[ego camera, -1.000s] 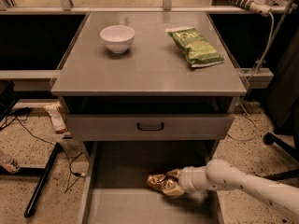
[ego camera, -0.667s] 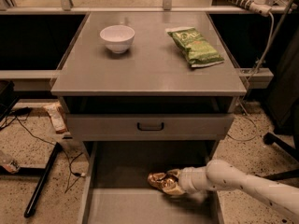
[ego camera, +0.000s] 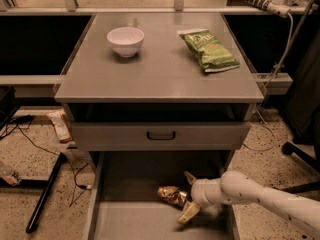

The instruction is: Place orange can into middle drawer

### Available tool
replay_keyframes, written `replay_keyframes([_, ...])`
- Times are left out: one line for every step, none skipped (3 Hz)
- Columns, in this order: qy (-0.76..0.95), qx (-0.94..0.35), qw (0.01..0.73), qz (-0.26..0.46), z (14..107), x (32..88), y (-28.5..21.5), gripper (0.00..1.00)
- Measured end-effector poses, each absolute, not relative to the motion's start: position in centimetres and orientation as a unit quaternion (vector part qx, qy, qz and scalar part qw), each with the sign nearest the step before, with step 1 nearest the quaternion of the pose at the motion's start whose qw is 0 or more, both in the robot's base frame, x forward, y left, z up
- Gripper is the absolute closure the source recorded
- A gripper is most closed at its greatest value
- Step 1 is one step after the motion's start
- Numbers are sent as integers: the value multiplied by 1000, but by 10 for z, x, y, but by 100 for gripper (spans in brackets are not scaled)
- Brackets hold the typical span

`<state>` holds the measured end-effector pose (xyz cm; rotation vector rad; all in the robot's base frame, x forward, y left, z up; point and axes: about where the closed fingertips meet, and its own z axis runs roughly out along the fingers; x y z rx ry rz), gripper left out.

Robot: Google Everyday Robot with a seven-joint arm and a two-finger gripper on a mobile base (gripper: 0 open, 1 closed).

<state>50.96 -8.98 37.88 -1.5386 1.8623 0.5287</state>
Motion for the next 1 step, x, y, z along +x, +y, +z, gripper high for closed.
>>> replay_keyframes([711,-588,328,202,379,510,-90,0])
